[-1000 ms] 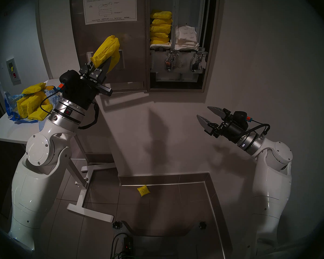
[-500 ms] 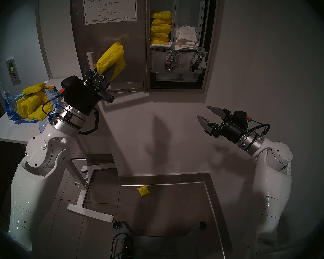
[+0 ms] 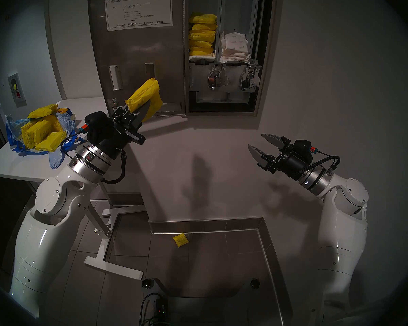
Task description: Open the dispenser door, put the pads inside, close the door
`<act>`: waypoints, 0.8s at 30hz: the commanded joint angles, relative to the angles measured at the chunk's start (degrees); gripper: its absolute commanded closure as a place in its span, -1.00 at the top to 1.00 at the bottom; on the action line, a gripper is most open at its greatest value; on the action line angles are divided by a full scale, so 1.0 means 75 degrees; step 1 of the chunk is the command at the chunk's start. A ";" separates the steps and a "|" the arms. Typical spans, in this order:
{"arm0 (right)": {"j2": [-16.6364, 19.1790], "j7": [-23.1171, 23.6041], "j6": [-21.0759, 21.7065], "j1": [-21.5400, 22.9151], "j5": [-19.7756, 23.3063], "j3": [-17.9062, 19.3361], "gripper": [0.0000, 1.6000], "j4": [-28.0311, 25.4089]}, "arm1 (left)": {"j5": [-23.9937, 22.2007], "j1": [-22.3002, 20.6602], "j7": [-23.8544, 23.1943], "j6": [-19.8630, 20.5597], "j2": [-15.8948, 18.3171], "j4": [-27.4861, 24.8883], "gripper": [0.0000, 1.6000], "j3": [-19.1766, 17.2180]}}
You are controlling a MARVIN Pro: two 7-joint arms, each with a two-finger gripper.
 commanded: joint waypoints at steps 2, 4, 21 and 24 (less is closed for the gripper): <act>0.0010 0.0009 0.0005 0.0185 0.0072 -0.0018 1.00 -0.0199 | -0.0127 -0.0330 0.0018 -0.0058 -0.0122 0.0091 -1.00 0.0065; 0.0010 0.0009 0.0005 0.0185 0.0072 -0.0018 1.00 -0.0198 | -0.0130 -0.0354 0.0011 -0.0037 -0.0130 0.0113 -1.00 0.0081; 0.0010 0.0009 0.0004 0.0185 0.0072 -0.0018 1.00 -0.0198 | -0.0081 -0.0442 -0.0049 0.0173 -0.0135 0.0129 -1.00 0.0181; 0.0010 0.0009 0.0004 0.0185 0.0072 -0.0018 1.00 -0.0198 | -0.0078 -0.0444 -0.0043 0.0182 -0.0137 0.0127 -1.00 0.0181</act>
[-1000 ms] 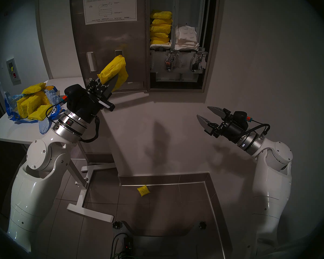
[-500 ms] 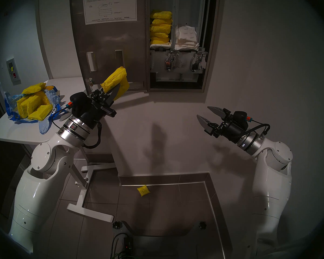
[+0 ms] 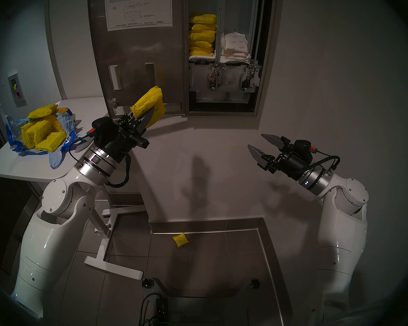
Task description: Open the dispenser door, put the pads inside, close the door
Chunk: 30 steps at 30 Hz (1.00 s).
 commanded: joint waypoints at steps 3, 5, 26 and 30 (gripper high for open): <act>0.0010 0.0009 0.0004 0.0185 0.0072 -0.0018 1.00 -0.0198 | -0.0005 -0.0232 0.0053 0.0004 0.0023 -0.0176 -1.00 -0.0064; 0.0010 0.0009 0.0004 0.0185 0.0072 -0.0018 1.00 -0.0198 | -0.0004 -0.0233 0.0059 0.0005 0.0025 -0.0178 -1.00 -0.0063; 0.0041 -0.0061 -0.0084 0.0438 -0.0113 -0.0300 1.00 -0.0056 | -0.0016 -0.0229 0.0091 0.0000 0.0057 -0.0181 -1.00 -0.0047; 0.0051 -0.0201 -0.0185 0.0890 -0.0303 -0.0782 1.00 0.0184 | -0.0017 -0.0222 0.0095 0.0001 0.0065 -0.0179 -1.00 -0.0044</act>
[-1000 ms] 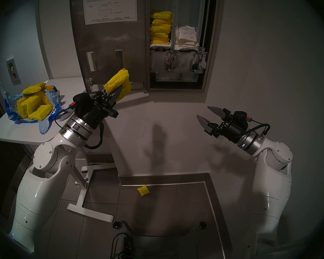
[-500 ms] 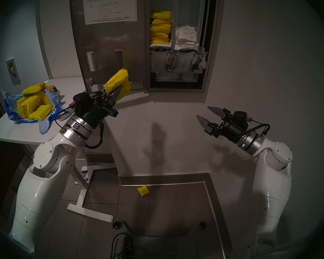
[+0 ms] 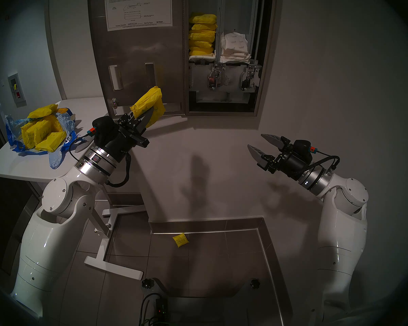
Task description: Open the dispenser door, put the pads inside, close the door
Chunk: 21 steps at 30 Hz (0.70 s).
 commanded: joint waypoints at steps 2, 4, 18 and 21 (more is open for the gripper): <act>0.0057 -0.0379 -0.0171 0.0858 -0.0218 -0.0822 1.00 0.0109 | -0.0018 -0.0189 -0.0011 -0.0066 0.0015 -0.0175 -1.00 -0.0068; 0.0124 -0.0470 -0.0199 0.1026 -0.0279 -0.1022 1.00 0.0213 | -0.0019 -0.0188 -0.0010 -0.0066 0.0018 -0.0174 -1.00 -0.0067; 0.0801 -0.0641 -0.0263 0.1899 -0.0123 -0.1777 1.00 0.0807 | -0.0025 -0.0186 -0.0004 -0.0068 0.0036 -0.0173 -1.00 -0.0060; 0.0894 -0.0539 -0.0279 0.2124 -0.0066 -0.1900 1.00 0.0989 | -0.0027 -0.0186 -0.0003 -0.0069 0.0039 -0.0173 -1.00 -0.0059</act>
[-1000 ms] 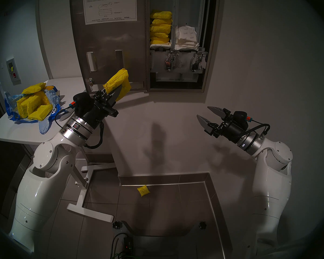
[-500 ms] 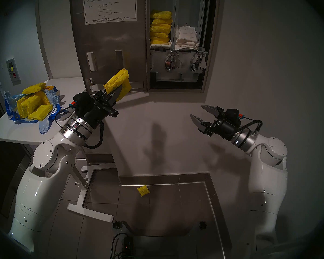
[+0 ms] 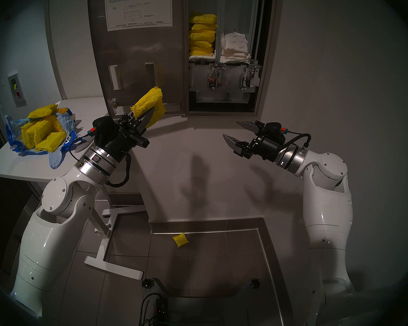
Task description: Open the dispenser door, put the pads inside, close the door
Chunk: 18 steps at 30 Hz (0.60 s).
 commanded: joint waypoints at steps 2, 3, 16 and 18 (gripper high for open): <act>0.0356 0.0101 -0.0074 0.0836 0.0269 -0.0281 1.00 0.0139 | -0.0026 -0.0187 -0.0003 -0.0072 -0.0001 -0.0174 -1.00 -0.0072; 0.0404 0.0190 -0.0093 0.1012 0.0291 -0.0364 1.00 0.0299 | -0.0027 -0.0188 -0.0002 -0.0073 0.0001 -0.0175 -1.00 -0.0071; 0.0572 0.1037 -0.0193 0.1689 0.0506 -0.0794 1.00 0.0915 | -0.0133 -0.0260 -0.0088 0.0003 0.0000 -0.0249 -1.00 0.0104; 0.0574 0.1093 -0.0187 0.1707 0.0512 -0.0825 1.00 0.0914 | -0.0179 -0.0266 -0.0136 0.0025 0.0008 -0.0260 -1.00 0.0143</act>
